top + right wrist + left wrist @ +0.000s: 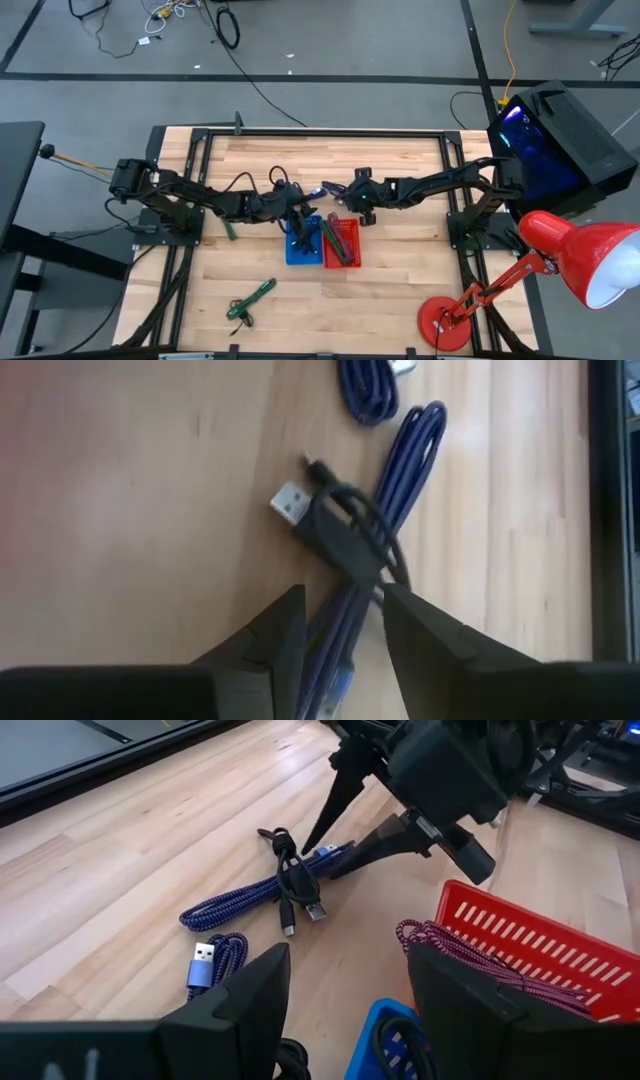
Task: Pick & Place USB Port
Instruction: Put the black USB cable into the blue basket
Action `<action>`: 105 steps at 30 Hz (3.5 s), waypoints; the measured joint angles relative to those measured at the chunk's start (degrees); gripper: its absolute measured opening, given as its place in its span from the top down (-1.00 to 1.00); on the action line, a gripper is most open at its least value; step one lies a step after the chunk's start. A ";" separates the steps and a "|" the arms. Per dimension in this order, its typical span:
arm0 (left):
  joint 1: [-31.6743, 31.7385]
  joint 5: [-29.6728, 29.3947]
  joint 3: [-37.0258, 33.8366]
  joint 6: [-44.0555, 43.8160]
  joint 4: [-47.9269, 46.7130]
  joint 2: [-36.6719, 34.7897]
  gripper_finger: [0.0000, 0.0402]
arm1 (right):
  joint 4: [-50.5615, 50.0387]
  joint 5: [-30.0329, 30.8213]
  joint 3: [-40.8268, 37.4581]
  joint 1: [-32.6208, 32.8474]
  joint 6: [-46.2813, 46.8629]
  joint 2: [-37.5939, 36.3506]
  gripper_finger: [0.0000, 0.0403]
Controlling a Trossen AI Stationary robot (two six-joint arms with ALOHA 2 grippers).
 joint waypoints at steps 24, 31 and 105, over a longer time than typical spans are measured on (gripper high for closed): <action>0.00 -0.04 0.00 -0.01 0.03 -0.02 -0.05 | 3.56 -2.12 0.01 -0.03 -1.13 0.39 0.32; 0.14 -0.22 0.01 -0.03 0.03 -0.02 -0.05 | 4.10 -3.19 0.01 -0.08 -1.14 0.37 0.32; 0.37 2.08 0.04 0.19 1.79 -0.09 -0.05 | -0.14 -9.47 -0.03 7.09 22.53 -23.89 1.00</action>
